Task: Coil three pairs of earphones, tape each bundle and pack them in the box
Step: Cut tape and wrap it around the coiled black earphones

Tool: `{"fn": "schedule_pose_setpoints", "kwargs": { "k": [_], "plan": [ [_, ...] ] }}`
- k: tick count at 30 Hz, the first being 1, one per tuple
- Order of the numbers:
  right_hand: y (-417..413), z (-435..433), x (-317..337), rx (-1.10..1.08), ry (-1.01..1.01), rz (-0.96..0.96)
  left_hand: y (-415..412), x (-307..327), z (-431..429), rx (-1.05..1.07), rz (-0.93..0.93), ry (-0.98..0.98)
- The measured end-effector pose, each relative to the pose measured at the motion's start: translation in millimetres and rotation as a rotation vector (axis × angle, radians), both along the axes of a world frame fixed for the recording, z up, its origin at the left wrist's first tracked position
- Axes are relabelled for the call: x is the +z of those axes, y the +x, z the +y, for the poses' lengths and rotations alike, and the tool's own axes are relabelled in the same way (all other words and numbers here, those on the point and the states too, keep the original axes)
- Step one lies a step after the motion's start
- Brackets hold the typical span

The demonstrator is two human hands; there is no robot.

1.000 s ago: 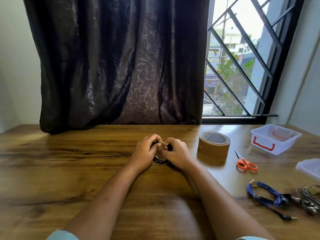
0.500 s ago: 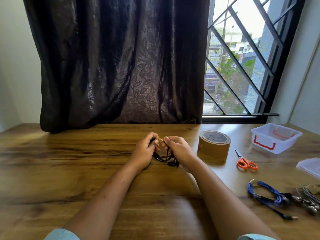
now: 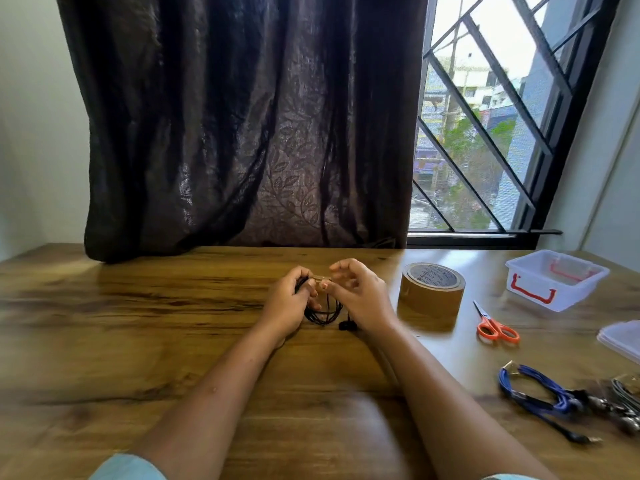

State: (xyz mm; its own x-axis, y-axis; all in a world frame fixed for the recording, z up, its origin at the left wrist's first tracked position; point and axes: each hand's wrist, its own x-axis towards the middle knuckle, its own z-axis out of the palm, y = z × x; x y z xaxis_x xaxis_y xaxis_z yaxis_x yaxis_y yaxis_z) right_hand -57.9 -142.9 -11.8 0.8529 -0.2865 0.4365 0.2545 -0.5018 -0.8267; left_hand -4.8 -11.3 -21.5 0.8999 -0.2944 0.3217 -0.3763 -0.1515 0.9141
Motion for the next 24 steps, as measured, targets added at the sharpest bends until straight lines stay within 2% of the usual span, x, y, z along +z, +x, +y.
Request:
{"fn": "schedule_pose_setpoints", "kwargs": {
  "k": [4,8,12,16,21,24],
  "plan": [
    [1.5,-0.6,-4.6,-0.172,-0.473,-0.049,-2.7,0.2,-1.5,-0.024,-0.025,0.021],
    [2.3,1.7,-5.9,-0.257,-0.58,-0.115,-4.0,0.1,-0.8,-0.053,-0.061,0.038],
    [4.2,1.9,-8.6,-0.251,-0.551,-0.075,-6.0,2.0,-0.5,-0.067,-0.067,0.026],
    [9.9,3.7,-10.8,-0.187,-0.425,0.009,-4.4,1.1,-1.2,-0.059,-0.099,0.047],
    [6.7,4.3,-3.5,-0.12,-0.161,0.099,-6.1,2.3,-3.1,-0.126,0.097,-0.052],
    [5.8,5.2,0.2,-0.048,0.071,0.164,-4.4,1.5,-3.6,-0.138,0.136,-0.068]
  ]
}}
